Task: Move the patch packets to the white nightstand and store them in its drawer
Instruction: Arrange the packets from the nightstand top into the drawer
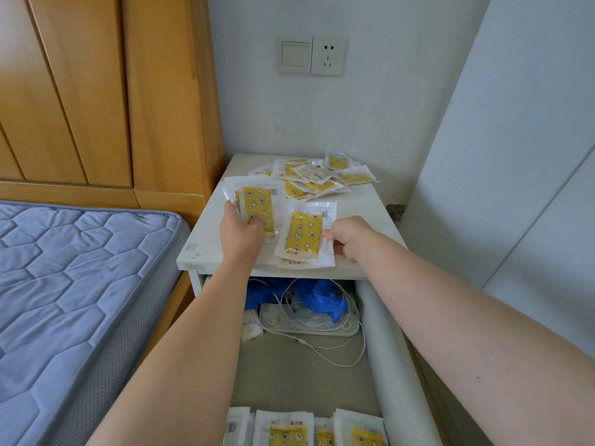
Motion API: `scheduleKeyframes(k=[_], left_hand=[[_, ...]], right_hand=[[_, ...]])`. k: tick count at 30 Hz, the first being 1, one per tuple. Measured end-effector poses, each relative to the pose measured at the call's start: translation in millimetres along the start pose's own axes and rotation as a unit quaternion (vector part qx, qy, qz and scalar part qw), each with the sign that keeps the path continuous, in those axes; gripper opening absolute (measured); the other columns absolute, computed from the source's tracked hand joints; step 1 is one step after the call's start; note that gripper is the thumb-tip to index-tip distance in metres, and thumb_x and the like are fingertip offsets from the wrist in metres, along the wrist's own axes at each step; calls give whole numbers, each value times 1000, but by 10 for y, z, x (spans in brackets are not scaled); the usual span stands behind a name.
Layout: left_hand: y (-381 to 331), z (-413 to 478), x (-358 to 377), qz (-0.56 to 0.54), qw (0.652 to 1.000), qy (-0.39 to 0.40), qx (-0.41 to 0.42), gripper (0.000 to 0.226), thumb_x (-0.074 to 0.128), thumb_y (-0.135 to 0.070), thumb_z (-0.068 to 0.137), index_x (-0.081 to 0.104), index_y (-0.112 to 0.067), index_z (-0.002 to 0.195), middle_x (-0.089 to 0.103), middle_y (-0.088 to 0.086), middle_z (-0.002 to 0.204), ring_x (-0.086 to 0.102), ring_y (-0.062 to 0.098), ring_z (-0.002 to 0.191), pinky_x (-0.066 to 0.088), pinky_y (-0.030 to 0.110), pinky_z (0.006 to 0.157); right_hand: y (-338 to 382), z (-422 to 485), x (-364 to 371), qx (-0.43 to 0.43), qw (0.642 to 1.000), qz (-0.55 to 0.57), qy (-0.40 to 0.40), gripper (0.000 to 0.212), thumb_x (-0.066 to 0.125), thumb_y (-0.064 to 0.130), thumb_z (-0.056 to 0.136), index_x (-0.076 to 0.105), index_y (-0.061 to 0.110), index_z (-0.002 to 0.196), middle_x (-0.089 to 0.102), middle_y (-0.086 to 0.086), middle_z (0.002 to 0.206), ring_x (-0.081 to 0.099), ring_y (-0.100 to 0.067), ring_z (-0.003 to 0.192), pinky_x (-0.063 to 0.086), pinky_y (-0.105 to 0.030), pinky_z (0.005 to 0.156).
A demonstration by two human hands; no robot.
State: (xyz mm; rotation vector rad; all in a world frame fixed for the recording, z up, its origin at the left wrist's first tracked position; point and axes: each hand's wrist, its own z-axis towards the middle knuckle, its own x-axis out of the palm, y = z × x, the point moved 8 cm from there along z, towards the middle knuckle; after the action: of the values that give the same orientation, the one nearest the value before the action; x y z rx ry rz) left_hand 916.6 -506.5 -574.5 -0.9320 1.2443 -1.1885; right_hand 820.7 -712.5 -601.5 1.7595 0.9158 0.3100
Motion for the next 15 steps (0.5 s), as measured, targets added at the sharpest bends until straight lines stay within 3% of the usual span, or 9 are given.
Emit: scheduleKeyframes(k=[3, 6, 10, 15], left_hand=[[-63, -203, 59, -7, 1000, 25, 0, 25, 56, -8, 93, 49, -15, 117, 60, 0, 118, 56, 15, 105, 44, 21, 79], [-88, -528, 42, -34, 999, 28, 10, 21, 56, -8, 93, 47, -21, 107, 57, -9, 105, 54, 7, 93, 39, 9, 64], [72, -1005, -127, -87, 996, 0, 24, 20, 56, -9, 94, 46, -23, 104, 59, -14, 101, 57, -1, 89, 43, 12, 67], [372, -1256, -243, -26, 996, 81, 33, 31, 56, -8, 94, 50, -26, 118, 60, -14, 111, 57, 4, 102, 47, 19, 81]], right_hand=[[-147, -133, -73, 3, 997, 75, -3, 11, 56, -6, 85, 58, 5, 86, 67, -17, 104, 66, -32, 92, 55, -48, 86], [-380, -362, -149, 15, 988, 153, 15, 18, 46, -7, 93, 59, 5, 89, 65, -11, 86, 64, -24, 75, 56, -42, 80], [-545, -674, -305, -42, 980, 191, 29, 25, 44, -6, 95, 63, 10, 92, 67, -9, 90, 66, -24, 82, 55, -40, 77], [-900, -883, -383, -51, 979, 196, 35, 33, 40, -8, 96, 66, 12, 92, 70, -9, 100, 67, -25, 92, 54, -44, 82]])
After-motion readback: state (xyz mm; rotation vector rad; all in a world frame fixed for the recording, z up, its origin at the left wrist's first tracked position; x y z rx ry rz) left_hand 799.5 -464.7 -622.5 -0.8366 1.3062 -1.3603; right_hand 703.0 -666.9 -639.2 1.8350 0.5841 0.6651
